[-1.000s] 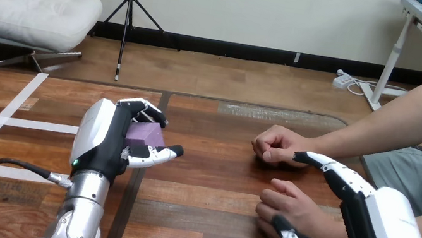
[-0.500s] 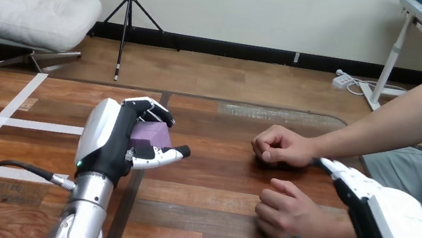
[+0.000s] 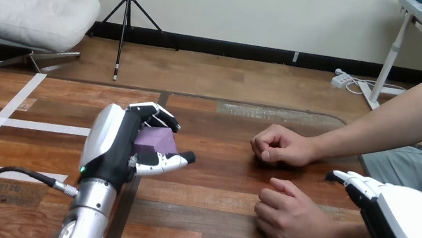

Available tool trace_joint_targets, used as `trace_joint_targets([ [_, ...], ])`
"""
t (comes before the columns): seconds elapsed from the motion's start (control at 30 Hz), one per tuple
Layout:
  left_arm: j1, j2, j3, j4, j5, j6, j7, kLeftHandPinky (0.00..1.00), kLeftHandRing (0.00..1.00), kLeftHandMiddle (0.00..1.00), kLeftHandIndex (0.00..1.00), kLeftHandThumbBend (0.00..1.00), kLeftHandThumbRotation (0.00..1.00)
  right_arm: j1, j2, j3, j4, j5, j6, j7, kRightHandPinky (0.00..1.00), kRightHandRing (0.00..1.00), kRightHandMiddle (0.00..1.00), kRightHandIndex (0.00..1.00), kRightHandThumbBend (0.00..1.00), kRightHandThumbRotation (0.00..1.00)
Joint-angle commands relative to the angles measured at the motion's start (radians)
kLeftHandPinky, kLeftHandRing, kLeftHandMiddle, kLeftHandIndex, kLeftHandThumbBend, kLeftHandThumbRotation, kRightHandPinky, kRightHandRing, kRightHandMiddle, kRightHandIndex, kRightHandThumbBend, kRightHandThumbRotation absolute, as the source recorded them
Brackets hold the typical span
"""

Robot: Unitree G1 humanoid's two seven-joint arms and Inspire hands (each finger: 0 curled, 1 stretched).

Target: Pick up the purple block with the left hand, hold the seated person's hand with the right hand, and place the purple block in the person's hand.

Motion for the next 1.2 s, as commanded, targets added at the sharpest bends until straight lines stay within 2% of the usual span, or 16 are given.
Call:
trace_joint_targets([
  [0.0,-0.027,-0.003,0.016,-0.074,-0.01,-0.033,-0.009,0.37,0.43,0.48,0.49,0.74,0.0,-0.088,-0.046,-0.003,-0.002,-0.01,0.021,0.024,0.92,0.9,0.89,0.86,0.79,0.14],
  [0.13,-0.019,-0.007,0.02,-0.086,-0.015,-0.045,-0.016,0.37,0.43,0.49,0.49,0.73,0.0,-0.106,-0.062,0.008,0.005,-0.029,0.041,0.042,0.91,0.89,0.89,0.85,0.79,0.14],
  [0.4,-0.006,-0.01,0.023,-0.11,-0.009,-0.05,-0.023,0.37,0.43,0.48,0.49,0.73,0.0,-0.137,-0.091,0.023,0.031,-0.049,0.046,0.059,0.88,0.88,0.87,0.84,0.81,0.12],
  [0.8,0.014,-0.015,0.025,-0.143,-0.011,-0.051,-0.032,0.37,0.42,0.48,0.49,0.72,0.0,-0.184,-0.129,0.054,0.059,-0.092,0.075,0.111,0.85,0.86,0.86,0.82,0.84,0.11],
  [1.17,0.033,-0.022,0.031,-0.165,-0.021,-0.056,-0.045,0.36,0.42,0.48,0.49,0.72,0.0,-0.227,-0.156,0.089,0.075,-0.126,0.116,0.185,0.84,0.86,0.86,0.82,0.83,0.09],
])
